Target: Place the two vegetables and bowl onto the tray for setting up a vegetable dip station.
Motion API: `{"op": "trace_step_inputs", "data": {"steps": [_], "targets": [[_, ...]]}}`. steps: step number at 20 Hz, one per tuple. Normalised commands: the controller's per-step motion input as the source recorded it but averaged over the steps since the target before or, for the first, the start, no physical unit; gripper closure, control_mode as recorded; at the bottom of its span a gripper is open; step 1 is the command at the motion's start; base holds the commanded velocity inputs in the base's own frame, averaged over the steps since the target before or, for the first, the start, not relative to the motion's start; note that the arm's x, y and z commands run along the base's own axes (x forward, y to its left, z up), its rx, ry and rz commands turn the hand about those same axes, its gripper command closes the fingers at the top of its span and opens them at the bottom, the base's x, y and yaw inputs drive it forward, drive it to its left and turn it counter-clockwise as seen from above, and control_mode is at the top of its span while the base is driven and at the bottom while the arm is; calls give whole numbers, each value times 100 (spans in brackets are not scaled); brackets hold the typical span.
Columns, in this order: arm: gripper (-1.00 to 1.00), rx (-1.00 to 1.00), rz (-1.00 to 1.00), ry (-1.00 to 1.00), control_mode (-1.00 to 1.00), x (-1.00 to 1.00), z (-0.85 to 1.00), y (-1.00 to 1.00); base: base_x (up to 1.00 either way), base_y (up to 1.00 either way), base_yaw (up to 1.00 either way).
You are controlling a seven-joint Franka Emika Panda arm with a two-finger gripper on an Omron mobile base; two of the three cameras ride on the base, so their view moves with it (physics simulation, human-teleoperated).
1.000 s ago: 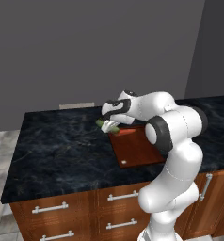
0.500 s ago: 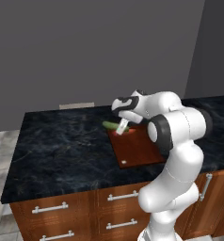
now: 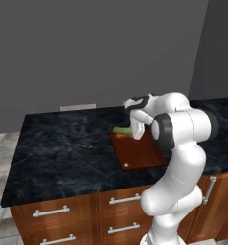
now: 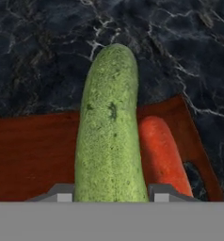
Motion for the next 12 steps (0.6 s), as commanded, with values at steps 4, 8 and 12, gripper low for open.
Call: {"op": "trace_step_inputs", "data": {"steps": [4,8,12], "targets": [[100,-11,25,-6,-100,0,-18,-21,0,0,0],[100,-6,20,-5,-100,0,-3,-14,0,0,0],[100,-1,14,0,-100,0,0,-17,0,0,0]]}}
